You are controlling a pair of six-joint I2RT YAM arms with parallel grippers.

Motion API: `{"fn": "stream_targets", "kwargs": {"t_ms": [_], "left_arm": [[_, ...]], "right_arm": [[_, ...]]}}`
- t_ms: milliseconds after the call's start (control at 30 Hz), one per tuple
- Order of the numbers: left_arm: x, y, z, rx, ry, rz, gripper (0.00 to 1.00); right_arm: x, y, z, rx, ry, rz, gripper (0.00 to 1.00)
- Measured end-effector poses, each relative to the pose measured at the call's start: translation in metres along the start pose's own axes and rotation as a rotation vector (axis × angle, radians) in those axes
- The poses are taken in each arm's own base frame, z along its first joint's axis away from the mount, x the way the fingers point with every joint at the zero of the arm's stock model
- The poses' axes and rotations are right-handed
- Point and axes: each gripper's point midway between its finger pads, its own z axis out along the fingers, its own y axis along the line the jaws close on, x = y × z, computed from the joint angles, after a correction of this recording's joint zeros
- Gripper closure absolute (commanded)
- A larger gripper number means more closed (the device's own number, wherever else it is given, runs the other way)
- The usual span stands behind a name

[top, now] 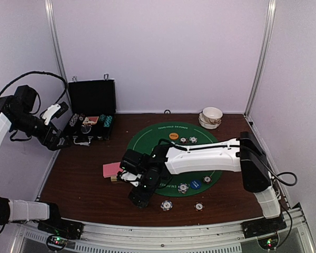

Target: Distribute texas hold em gaming equipment

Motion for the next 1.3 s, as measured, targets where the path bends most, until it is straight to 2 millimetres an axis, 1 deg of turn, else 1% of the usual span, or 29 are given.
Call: {"fn": "stream_targets", "kwargs": {"t_ms": [200, 467, 700, 800, 967, 1167, 1300], "left_arm": [[0.0, 0.0, 0.0, 0.0, 0.0, 0.0, 0.02], [0.0, 0.0, 0.0, 0.0, -0.002, 0.001, 0.02], [-0.003, 0.0, -0.003, -0.004, -0.01, 0.005, 0.02], [-0.003, 0.0, -0.003, -0.004, -0.01, 0.005, 0.02], [-0.003, 0.0, -0.003, -0.003, -0.01, 0.005, 0.02], [-0.003, 0.0, -0.003, -0.003, -0.01, 0.005, 0.02], [-0.003, 0.0, -0.003, -0.004, -0.01, 0.005, 0.02]], "right_arm": [[0.005, 0.004, 0.003, -0.02, 0.021, -0.01, 0.37], [0.01, 0.009, 0.004, -0.028, 0.04, -0.021, 0.47], [0.013, 0.012, 0.005, -0.029, 0.049, -0.027, 0.53], [0.014, 0.011, 0.006, -0.027, 0.055, -0.025, 0.61], [0.014, 0.011, 0.006, -0.027, 0.055, -0.025, 0.78], [0.014, 0.009, 0.005, -0.015, 0.056, -0.027, 0.88], [0.011, 0.004, 0.0, 0.016, 0.055, -0.027, 0.89]]}}
